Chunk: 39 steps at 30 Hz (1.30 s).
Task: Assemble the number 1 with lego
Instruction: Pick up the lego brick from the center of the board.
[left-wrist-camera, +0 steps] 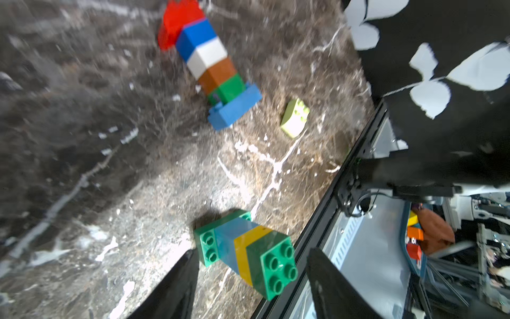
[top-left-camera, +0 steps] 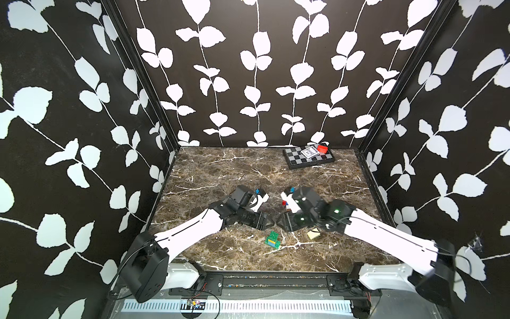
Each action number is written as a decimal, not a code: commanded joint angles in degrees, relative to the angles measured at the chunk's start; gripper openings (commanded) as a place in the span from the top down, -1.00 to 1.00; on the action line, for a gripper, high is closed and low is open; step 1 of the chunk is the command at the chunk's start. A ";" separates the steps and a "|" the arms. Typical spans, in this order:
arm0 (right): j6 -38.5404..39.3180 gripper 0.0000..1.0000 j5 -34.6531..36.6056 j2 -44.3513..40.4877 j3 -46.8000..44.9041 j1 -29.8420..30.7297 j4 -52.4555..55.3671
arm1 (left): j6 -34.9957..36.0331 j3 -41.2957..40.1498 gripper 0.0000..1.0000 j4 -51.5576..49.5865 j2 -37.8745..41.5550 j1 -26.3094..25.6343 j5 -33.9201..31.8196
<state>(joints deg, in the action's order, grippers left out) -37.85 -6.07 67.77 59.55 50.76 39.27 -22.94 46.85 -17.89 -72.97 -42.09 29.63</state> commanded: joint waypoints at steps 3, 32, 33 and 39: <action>-12.23 -0.29 14.86 -5.72 -9.45 -8.52 16.85 | -0.18 1.57 -0.33 1.87 4.48 -0.28 -7.19; -7.99 -0.14 -17.39 4.72 -24.94 -26.31 -10.27 | -4.08 -1.41 -0.35 2.64 10.98 -0.10 -23.13; -8.79 -0.14 -18.00 4.10 -25.55 -25.69 -10.65 | -4.28 -1.33 -0.35 3.15 10.43 -0.10 -22.77; -6.55 -0.13 -17.88 -0.42 -24.21 -23.60 -8.26 | -3.95 -0.19 -0.34 3.72 8.02 -0.01 -22.97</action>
<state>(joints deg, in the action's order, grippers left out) -46.19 -23.94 69.08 34.37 26.85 28.73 -26.81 46.33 -15.55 -64.86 -42.06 6.70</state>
